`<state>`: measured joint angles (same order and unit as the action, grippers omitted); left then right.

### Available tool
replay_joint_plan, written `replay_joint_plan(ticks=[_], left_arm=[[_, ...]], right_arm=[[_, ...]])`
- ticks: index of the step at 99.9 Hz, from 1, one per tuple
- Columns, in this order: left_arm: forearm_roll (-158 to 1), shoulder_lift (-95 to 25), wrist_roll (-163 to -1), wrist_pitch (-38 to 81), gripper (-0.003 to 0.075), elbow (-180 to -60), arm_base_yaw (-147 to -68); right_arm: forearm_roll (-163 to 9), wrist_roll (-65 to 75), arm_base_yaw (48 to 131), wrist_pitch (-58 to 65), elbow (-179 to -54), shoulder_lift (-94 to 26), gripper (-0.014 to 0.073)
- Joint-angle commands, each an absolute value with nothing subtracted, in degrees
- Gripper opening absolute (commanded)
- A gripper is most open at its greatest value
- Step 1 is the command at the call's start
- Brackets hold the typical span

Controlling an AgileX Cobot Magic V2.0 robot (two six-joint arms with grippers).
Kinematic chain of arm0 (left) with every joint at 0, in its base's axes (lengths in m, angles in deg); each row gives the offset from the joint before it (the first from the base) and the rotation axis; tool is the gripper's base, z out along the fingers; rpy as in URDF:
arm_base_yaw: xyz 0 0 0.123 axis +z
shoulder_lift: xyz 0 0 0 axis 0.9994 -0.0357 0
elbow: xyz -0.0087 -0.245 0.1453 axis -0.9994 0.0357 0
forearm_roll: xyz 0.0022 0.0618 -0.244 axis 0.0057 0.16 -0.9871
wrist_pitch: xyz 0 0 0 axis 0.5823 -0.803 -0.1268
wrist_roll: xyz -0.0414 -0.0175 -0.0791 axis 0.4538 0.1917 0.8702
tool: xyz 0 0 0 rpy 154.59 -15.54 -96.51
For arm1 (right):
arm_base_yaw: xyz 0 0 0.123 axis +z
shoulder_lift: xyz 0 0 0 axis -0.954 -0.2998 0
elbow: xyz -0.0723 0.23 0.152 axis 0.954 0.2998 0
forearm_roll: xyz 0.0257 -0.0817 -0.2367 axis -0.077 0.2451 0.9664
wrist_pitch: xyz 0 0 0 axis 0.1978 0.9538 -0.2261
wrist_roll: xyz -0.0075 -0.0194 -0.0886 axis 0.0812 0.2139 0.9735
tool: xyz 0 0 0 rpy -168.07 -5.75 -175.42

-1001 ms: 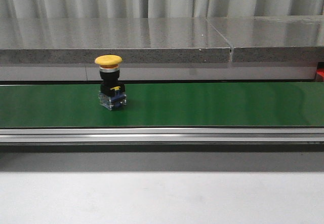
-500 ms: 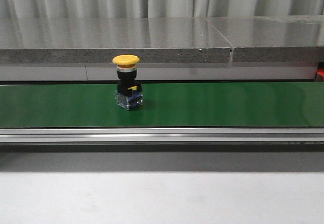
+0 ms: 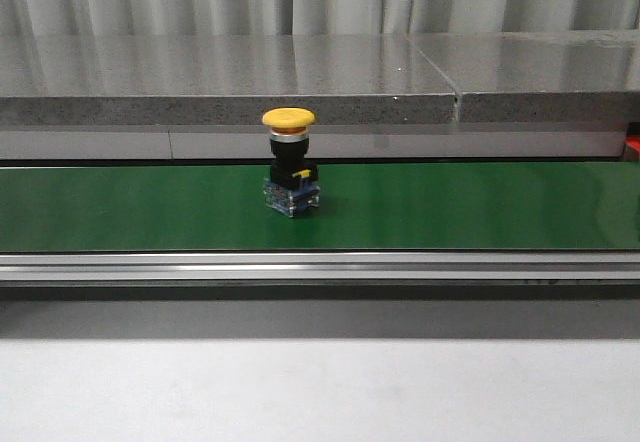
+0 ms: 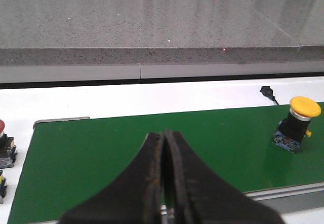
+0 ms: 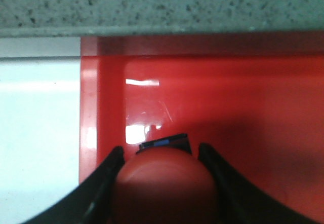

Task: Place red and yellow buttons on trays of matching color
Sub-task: 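Carry the red button into the red tray and release it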

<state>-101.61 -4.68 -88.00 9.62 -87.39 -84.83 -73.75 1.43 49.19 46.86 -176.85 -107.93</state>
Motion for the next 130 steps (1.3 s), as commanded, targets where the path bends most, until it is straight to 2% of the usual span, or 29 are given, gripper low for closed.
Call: replay_joint_plan(ticks=[1, 121, 130], left_arm=[[-103.5, -4.8, -87.9, 12.5, -0.0019, -88.9, -85.2], [-103.5, -4.8, -87.9, 12.5, -0.0019, -88.9, -85.2], [-103.5, -4.8, -87.9, 12.5, -0.0019, -88.9, -85.2]], right_arm=[[-73.8, 1.8, 48.8, 44.7, -178.8, -104.8, 0.0052], [-73.8, 1.8, 48.8, 45.3, -178.8, -105.6, 0.0062], [-73.8, 1.8, 48.8, 45.7, -178.8, -105.9, 0.0099]])
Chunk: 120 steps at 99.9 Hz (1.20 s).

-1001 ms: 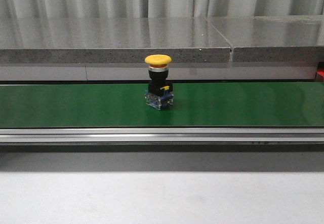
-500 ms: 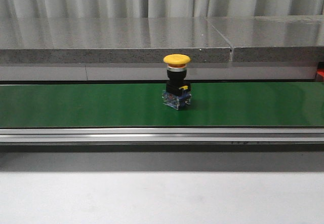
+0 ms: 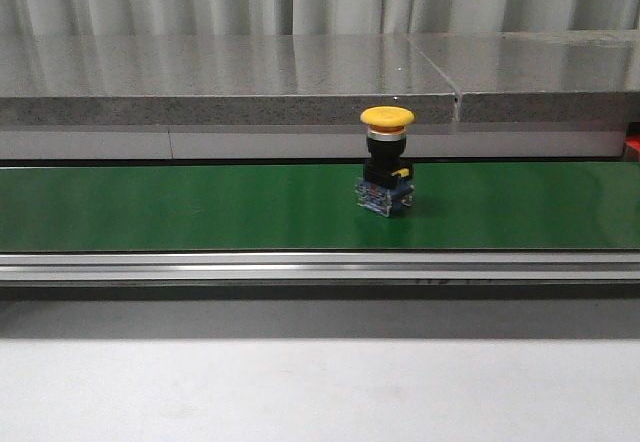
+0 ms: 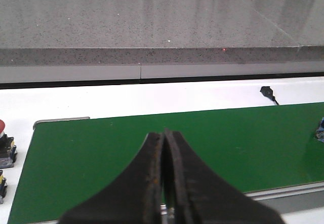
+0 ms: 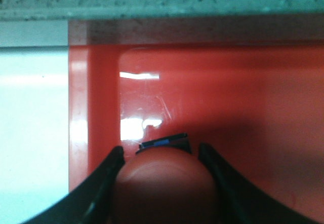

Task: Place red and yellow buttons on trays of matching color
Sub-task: 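Carry the red button into the red tray and release it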

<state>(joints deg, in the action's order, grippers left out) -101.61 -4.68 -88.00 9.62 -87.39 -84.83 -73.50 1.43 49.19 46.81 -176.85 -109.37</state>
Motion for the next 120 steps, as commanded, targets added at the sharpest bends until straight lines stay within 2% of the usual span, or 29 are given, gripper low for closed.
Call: replay_joint_plan(ticks=[1, 15, 20, 32, 39, 47, 86, 120], left_arm=[[-103.5, -4.8, -87.9, 12.5, -0.0019, -88.9, -85.2], [-103.5, -4.8, -87.9, 12.5, -0.0019, -88.9, -85.2], [-103.5, -4.8, -87.9, 12.5, -0.0019, -88.9, -85.2], [-103.5, -4.8, -87.9, 12.5, -0.0019, -88.9, -85.2], [-103.5, -4.8, -87.9, 12.5, -0.0019, -88.9, -85.2], [-103.5, -4.8, -87.9, 12.5, -0.0019, -88.9, -85.2], [-103.5, -4.8, -87.9, 12.5, -0.0019, -88.9, -85.2], [-103.5, -4.8, -87.9, 12.5, -0.0019, -88.9, -85.2]], right_arm=[[-73.8, 1.8, 48.8, 45.8, -178.8, -106.0, 0.0104], [-73.8, 1.8, 48.8, 46.0, -178.8, -106.2, 0.0252], [-73.8, 1.8, 48.8, 45.7, -178.8, -106.2, 0.0328], [-73.8, 1.8, 48.8, 45.2, -178.8, -106.2, 0.0575], [-73.8, 1.8, 48.8, 44.9, -178.8, -106.0, 0.0671], [-73.7, 1.8, 48.8, 43.8, -178.8, -105.6, 0.0643], [-74.3, 2.7, 48.8, 44.8, -182.7, -98.4, 0.0644], [-80.5, 5.9, 48.9, 56.7, -180.0, -86.4, 0.0644]])
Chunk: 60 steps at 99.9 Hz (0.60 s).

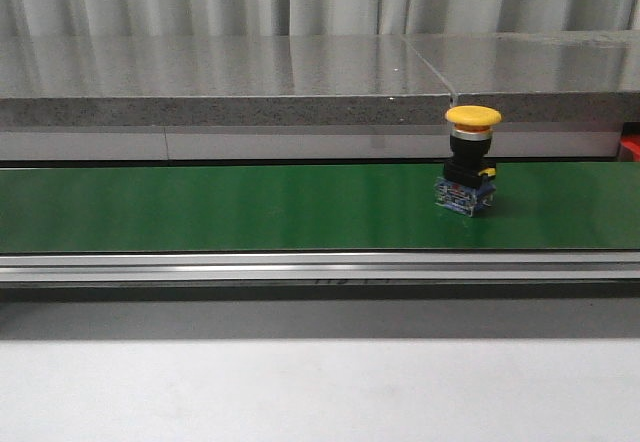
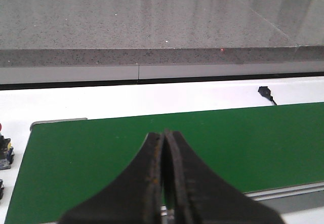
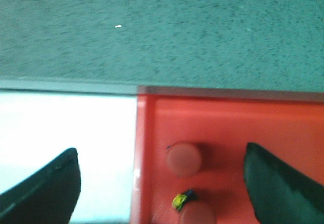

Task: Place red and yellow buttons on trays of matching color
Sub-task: 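Carry the red button into the red tray and release it, then move the right gripper to the belt end and grasp the yellow button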

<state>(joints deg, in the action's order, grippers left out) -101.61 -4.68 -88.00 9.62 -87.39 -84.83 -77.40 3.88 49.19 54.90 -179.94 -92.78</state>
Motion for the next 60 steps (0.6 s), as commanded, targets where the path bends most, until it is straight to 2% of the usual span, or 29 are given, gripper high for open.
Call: replay_joint_plan(ticks=[1, 29, 60], left_arm=[[-103.5, -4.8, -87.9, 12.5, -0.0019, -88.9, -85.2], [-103.5, -4.8, -87.9, 12.5, -0.0019, -88.9, -85.2], [-103.5, -4.8, -87.9, 12.5, -0.0019, -88.9, -85.2]], right_arm=[[-80.7, 6.2, 48.9, 57.0, -179.9, -86.1, 0.0644], [-83.7, 7.6, 49.0, 62.0, -169.1, -75.0, 0.0644], [-84.2, 10.5, 49.9, 53.7, -143.8, -58.5, 0.0644]])
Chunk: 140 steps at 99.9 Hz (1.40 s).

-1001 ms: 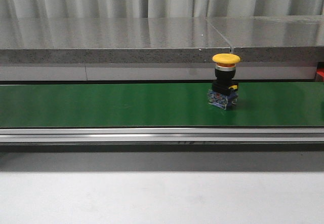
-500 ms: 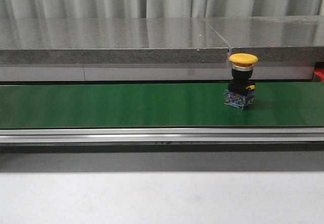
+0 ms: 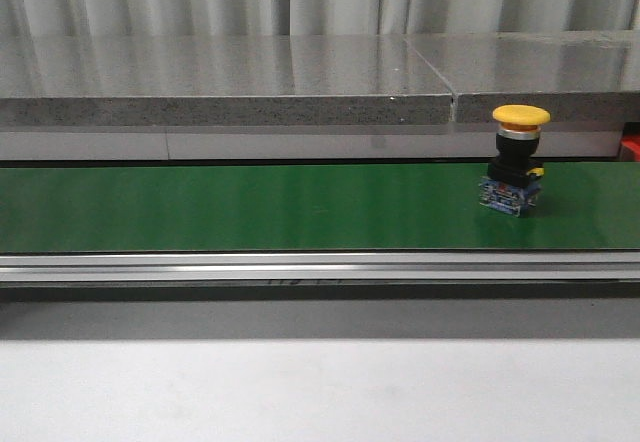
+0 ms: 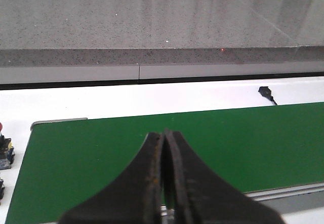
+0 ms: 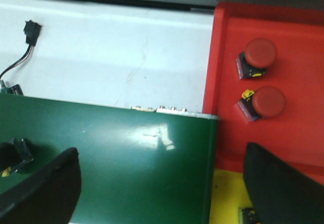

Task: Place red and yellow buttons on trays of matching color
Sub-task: 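Move the right gripper to the belt end and grasp the yellow button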

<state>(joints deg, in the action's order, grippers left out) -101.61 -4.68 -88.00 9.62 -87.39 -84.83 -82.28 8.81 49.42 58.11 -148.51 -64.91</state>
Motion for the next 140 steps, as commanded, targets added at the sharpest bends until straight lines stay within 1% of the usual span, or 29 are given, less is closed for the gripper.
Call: replay_joint_plan(ticks=[1, 14, 28, 44, 57, 77, 108, 140], left_arm=[[-103.5, -4.8, -87.9, 12.5, -0.0019, -88.9, -85.2], [-103.5, -4.8, -87.9, 12.5, -0.0019, -88.9, -85.2], [-103.5, -4.8, -87.9, 12.5, -0.0019, -88.9, -85.2], [-103.5, -4.8, -87.9, 12.5, -0.0019, -88.9, -85.2], [-103.5, -4.8, -87.9, 12.5, -0.0019, -88.9, -85.2], [-103.5, -4.8, -87.9, 12.5, -0.0019, -88.9, -85.2], [-103.5, -4.8, -87.9, 12.5, -0.0019, -88.9, -85.2], [-103.5, -4.8, -87.9, 12.5, -0.0019, -88.9, -85.2]], right_arm=[[-84.2, 10.6, 49.9, 53.5, -143.2, -58.1, 0.0644], [-84.2, 11.5, 51.7, 51.0, -132.7, -51.8, 0.0644], [-84.2, 11.9, 54.9, 48.3, -124.1, -47.7, 0.0644], [-84.0, 11.9, 60.0, 45.3, -117.5, -47.1, 0.0644], [-82.3, 11.9, 64.9, 39.1, -113.3, -47.2, 0.0644], [-82.2, 11.9, 67.8, 32.7, -111.7, -49.6, 0.0644], [-82.7, 11.9, 67.9, 29.5, -111.8, -55.9, 0.0644], [-83.3, 13.2, 69.0, 23.1, -111.8, -58.9, 0.0644]])
